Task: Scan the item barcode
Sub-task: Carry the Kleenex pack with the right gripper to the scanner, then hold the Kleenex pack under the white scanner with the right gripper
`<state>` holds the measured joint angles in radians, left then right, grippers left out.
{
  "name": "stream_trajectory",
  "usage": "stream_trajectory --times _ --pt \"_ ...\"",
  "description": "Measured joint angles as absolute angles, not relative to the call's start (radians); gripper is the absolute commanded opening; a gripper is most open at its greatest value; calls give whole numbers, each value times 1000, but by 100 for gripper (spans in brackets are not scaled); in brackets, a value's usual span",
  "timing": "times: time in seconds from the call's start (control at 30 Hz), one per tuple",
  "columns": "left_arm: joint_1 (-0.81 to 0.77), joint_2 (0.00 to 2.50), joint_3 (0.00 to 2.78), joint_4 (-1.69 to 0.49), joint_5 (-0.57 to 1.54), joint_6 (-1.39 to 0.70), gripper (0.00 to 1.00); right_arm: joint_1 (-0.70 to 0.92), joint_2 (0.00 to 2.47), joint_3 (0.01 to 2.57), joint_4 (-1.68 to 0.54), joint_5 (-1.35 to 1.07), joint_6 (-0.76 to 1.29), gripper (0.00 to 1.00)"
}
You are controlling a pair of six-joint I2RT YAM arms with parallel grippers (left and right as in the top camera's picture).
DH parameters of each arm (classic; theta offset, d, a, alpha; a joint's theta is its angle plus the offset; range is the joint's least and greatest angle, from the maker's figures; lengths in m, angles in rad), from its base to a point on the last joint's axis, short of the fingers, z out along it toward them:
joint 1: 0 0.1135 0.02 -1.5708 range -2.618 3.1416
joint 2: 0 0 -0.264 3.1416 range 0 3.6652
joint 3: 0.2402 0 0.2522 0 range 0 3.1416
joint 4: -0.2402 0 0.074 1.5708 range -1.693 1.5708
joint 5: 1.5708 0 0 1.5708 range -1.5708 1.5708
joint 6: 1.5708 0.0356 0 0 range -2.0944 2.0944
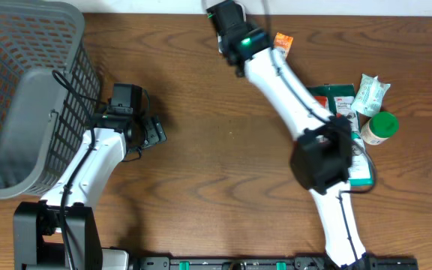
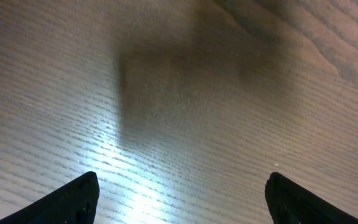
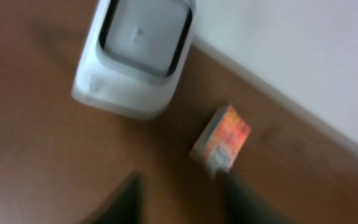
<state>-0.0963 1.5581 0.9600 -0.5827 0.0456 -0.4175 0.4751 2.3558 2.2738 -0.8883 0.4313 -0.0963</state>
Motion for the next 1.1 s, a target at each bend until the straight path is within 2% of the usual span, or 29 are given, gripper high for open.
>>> stream_trajectory --times 0.23,0.33,0.5,0.6,0.63,0.7,0.73,0.9,1.1 --pt "-96 1559 960 -583 46 -418 86 187 2234 2278 -1010 64 97 75" --pt "-96 1559 960 -583 46 -418 86 54 2247 2278 -1050 -112 127 72" --pt "-96 1559 960 -583 46 -418 86 -65 2327 2278 -1015 -349 192 73" --pt "-96 1559 960 -583 46 -418 86 -78 2399 2278 -969 -420 217 72" --pt "-96 1559 960 -583 46 -418 86 -76 2419 2278 -951 -433 221 68" --pt "-96 1559 960 -583 46 -418 86 -67 2465 2277 -898 -456 231 54" --pt "-96 1559 960 -583 46 -418 86 -57 2486 2275 -874 -464 236 53" --pt "-96 1559 960 -583 46 -418 86 7 2514 2268 -746 -410 245 64" --pt "-96 1559 960 -583 46 -418 86 141 2514 2270 -617 -155 229 66"
